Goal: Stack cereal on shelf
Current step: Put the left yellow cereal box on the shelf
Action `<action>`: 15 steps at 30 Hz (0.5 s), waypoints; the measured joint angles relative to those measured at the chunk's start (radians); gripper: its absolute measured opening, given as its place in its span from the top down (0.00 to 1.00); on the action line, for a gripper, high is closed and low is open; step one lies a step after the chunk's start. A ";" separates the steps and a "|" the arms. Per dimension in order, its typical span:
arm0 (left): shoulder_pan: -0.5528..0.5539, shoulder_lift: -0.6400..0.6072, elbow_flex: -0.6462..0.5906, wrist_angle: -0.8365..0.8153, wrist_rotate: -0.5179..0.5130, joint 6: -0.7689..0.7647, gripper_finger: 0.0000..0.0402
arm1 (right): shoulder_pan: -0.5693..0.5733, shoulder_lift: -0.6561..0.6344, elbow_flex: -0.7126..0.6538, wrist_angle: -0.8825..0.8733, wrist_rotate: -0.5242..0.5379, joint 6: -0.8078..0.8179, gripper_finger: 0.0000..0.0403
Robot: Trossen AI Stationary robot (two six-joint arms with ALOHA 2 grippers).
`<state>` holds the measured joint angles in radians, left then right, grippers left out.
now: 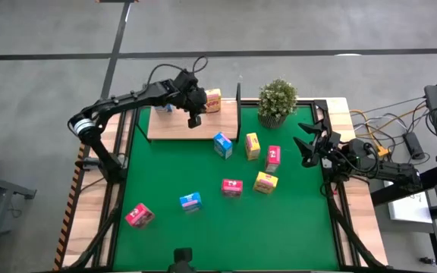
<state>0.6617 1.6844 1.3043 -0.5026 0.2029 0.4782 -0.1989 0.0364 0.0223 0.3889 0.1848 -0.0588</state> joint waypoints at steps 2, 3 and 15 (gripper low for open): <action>0.000 0.000 -0.022 0.015 -0.036 -0.016 0.93 | 0.000 0.000 0.000 0.000 0.000 0.007 0.32; 0.004 0.000 -0.029 0.022 -0.038 -0.022 0.94 | 0.000 0.000 0.000 0.000 0.000 0.007 0.32; 0.017 0.022 -0.080 0.243 -0.135 -0.055 0.97 | 0.000 0.000 0.000 0.000 0.000 0.006 0.32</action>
<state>0.6783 1.7061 1.2245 -0.2600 0.0678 0.4231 -0.1989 0.0364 0.0223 0.3887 0.1848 -0.0527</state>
